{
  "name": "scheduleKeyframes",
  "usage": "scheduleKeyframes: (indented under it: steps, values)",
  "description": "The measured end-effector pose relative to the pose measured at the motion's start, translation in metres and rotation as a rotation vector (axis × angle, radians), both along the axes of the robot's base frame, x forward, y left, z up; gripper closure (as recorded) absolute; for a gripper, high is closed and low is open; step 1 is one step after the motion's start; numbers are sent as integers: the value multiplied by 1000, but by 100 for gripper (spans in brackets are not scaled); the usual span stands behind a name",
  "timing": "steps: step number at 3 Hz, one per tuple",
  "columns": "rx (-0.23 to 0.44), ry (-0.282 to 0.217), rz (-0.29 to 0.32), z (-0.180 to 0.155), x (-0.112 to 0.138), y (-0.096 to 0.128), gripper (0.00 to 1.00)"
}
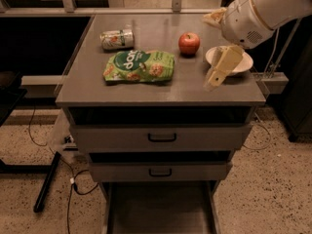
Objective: Place green rice chip bag into bottom drawer
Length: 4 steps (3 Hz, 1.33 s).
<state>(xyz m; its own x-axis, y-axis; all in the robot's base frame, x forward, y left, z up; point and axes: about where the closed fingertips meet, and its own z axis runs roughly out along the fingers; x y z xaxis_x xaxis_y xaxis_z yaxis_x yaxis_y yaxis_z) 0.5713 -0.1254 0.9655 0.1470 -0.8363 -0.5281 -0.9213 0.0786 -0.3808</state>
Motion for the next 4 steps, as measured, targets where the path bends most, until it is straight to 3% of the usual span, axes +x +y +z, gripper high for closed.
scheduleKeyframes:
  steps: [2,4]
  values:
    - [91,19,21,-34,57,32,0]
    - [159,172,16,-68,96,65,0]
